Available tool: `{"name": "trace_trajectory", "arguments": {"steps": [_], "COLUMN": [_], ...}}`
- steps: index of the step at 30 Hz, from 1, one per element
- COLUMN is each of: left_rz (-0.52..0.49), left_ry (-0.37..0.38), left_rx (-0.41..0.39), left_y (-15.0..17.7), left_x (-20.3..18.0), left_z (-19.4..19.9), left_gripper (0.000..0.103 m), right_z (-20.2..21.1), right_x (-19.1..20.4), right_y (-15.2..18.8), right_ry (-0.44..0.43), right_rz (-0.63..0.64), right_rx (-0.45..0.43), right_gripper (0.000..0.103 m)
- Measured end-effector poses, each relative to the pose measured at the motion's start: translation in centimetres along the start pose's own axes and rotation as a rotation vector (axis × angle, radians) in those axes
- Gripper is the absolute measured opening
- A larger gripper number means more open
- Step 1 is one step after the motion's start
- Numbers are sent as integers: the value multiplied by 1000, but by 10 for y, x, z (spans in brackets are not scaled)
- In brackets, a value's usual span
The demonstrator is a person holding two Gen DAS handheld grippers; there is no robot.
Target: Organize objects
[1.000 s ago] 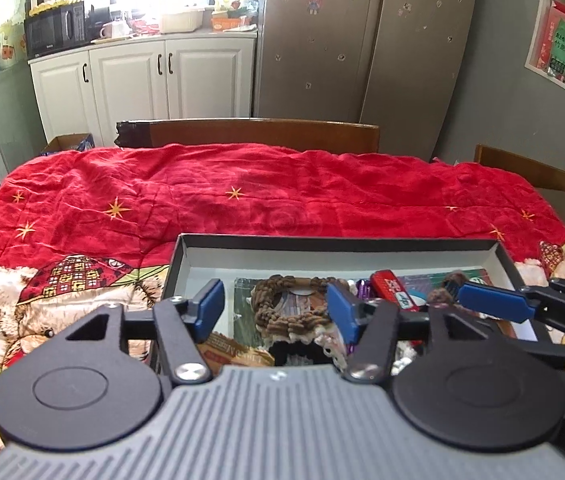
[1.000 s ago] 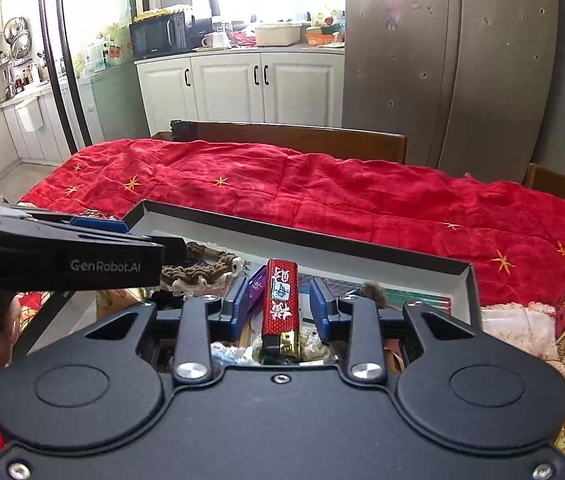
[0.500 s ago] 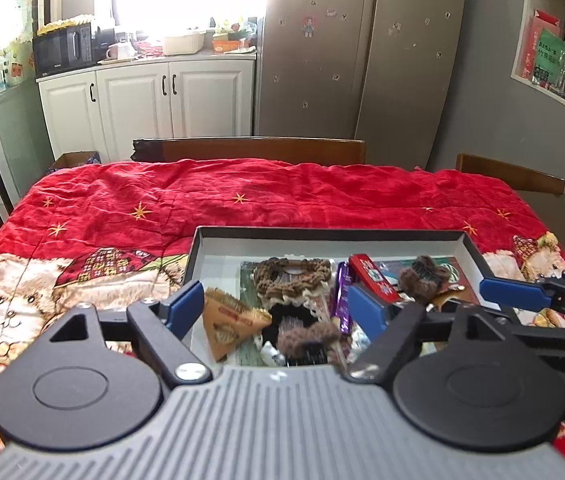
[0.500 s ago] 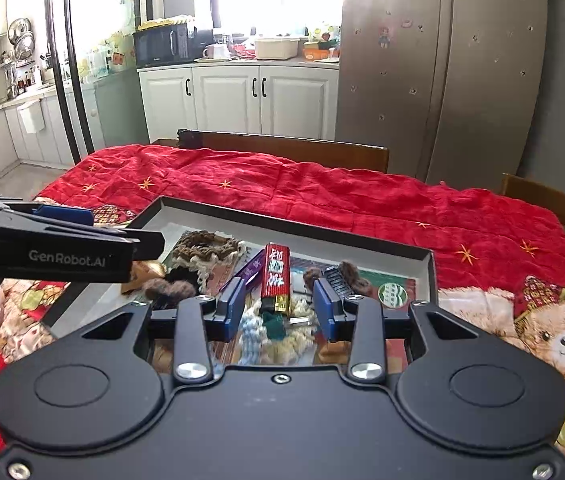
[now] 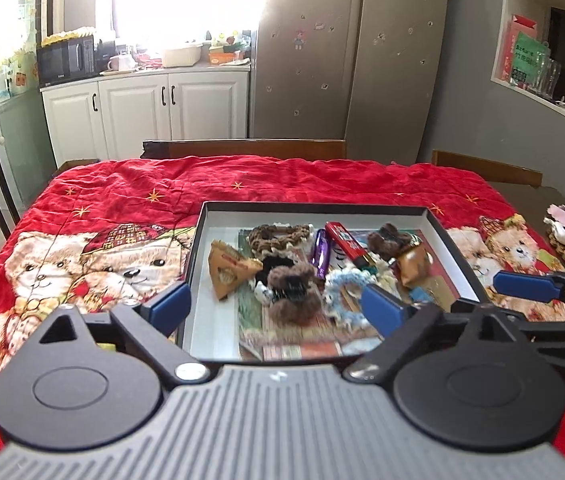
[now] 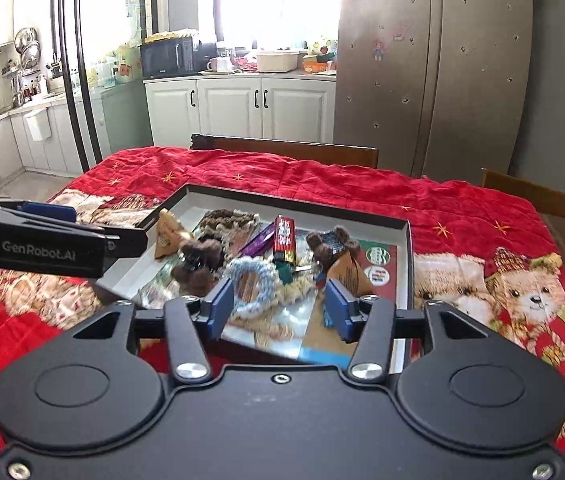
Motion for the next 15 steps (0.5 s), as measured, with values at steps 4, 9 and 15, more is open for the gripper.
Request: {"name": "trace_trajectory", "arguments": {"steps": [4,9,15], "left_rz": [-12,-8,6], "left_ry": [-1,11,2], "left_rx": [-15,-6,5], "left_y": [13,31,51], "left_x": [-6,-12,-17], "left_z": [20,37,52], "left_gripper": [103,103,103], "right_z": [24,47,73], "right_x": [-3,-5,1], "right_y": [15,31,46], "right_ry": [-6,-16,-20], "right_rz": [-24,-50,-57], "right_rx": [-8,-10,-22], "right_gripper": [54,63,81]}}
Point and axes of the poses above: each gripper's, at about its wrist camera, not at the fingertips, and z roughly against the way its jaws point, x to its left, y to its underside, the point moved 4 cm from there along -z, roughly the way its jaws point, and after that the axes turned 6 degrees about y, right-handed, at the moved point
